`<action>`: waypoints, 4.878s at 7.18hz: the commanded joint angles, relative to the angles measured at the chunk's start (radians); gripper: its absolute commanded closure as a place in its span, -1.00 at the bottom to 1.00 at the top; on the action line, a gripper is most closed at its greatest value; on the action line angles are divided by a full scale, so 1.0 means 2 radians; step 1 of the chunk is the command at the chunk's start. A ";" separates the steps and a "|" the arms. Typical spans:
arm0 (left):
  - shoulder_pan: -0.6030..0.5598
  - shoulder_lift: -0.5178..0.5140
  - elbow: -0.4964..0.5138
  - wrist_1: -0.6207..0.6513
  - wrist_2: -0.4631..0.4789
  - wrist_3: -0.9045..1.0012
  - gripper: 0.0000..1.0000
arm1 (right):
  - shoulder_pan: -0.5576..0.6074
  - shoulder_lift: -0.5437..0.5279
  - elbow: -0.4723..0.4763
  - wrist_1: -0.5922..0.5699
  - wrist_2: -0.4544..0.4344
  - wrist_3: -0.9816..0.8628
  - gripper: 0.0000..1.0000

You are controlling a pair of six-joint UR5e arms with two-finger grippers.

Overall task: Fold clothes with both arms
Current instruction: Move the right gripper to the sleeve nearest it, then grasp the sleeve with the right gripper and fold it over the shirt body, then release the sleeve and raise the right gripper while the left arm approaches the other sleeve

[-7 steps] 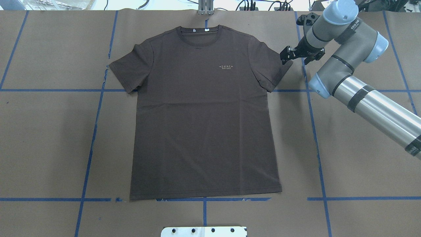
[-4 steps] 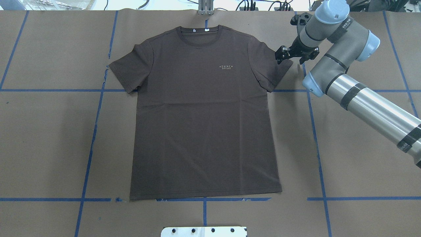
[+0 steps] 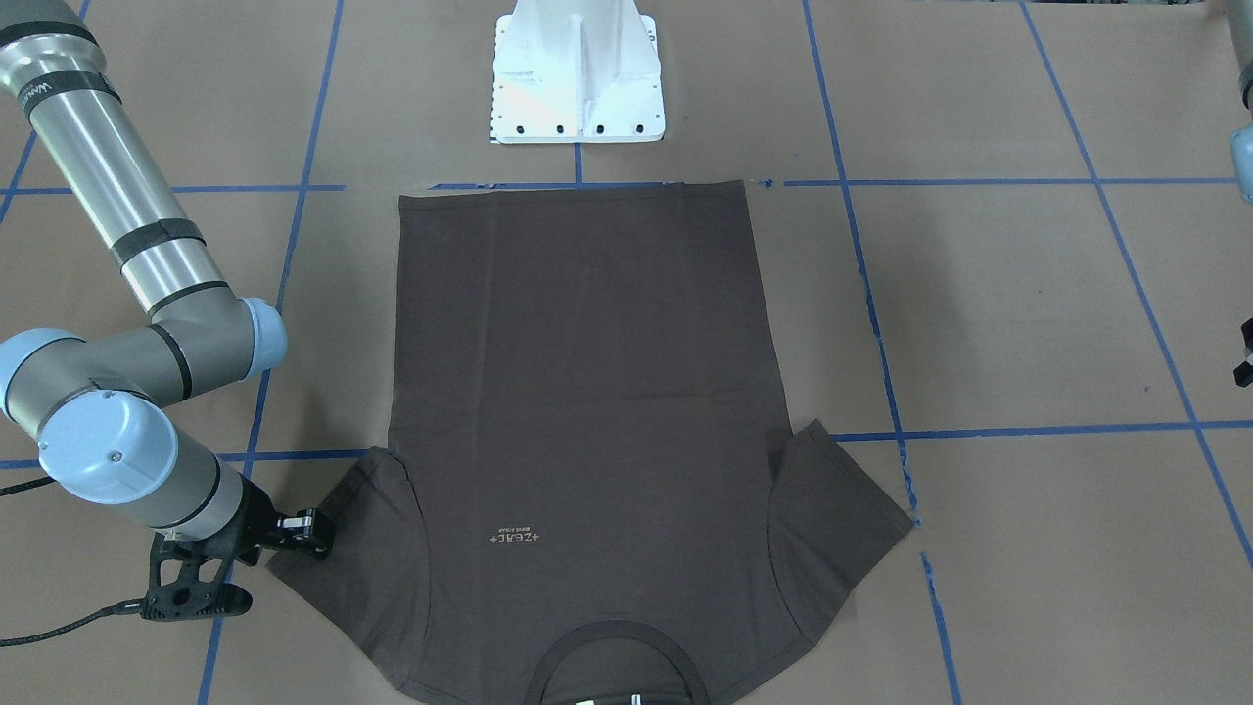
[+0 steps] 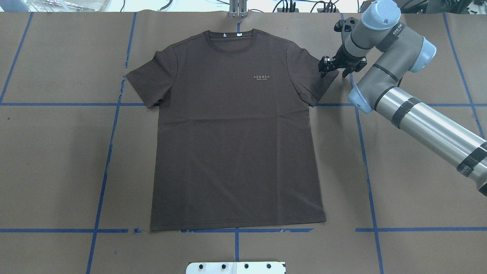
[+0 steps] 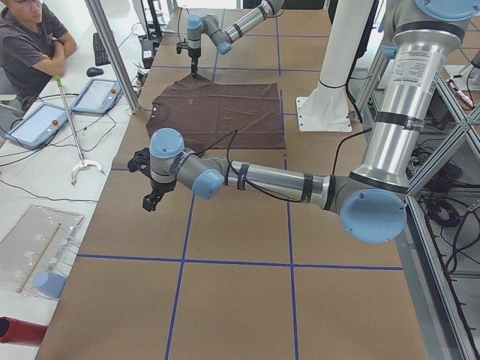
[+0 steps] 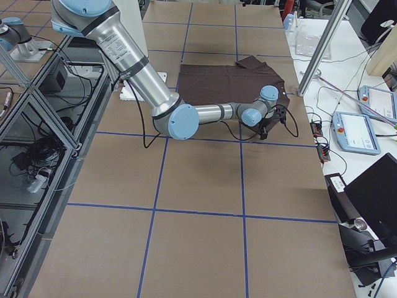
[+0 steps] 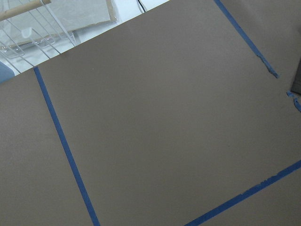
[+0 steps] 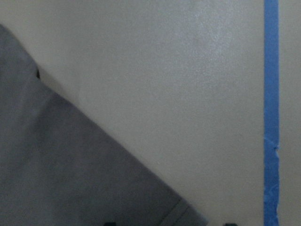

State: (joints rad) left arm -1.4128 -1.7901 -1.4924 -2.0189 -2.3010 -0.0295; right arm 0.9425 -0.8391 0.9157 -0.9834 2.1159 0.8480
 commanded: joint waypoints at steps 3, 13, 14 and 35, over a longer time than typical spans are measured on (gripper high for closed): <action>0.000 -0.001 0.001 0.000 0.000 -0.001 -1.00 | 0.000 0.013 0.002 -0.001 0.000 0.000 0.21; 0.000 -0.002 -0.001 0.001 0.000 -0.008 -1.00 | -0.030 0.061 0.060 0.002 -0.045 0.060 1.00; 0.000 -0.001 -0.001 0.001 0.000 -0.008 -1.00 | -0.043 0.075 0.058 0.004 -0.068 0.060 1.00; 0.291 -0.145 0.158 -0.192 0.301 -0.538 -0.98 | 0.016 -0.097 0.374 -0.347 0.020 -0.067 -1.00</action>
State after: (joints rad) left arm -0.8339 -2.0779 -1.1908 -2.4018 -1.7048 -1.1058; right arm 0.9746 -1.0339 1.6626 -1.6781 2.1555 0.7135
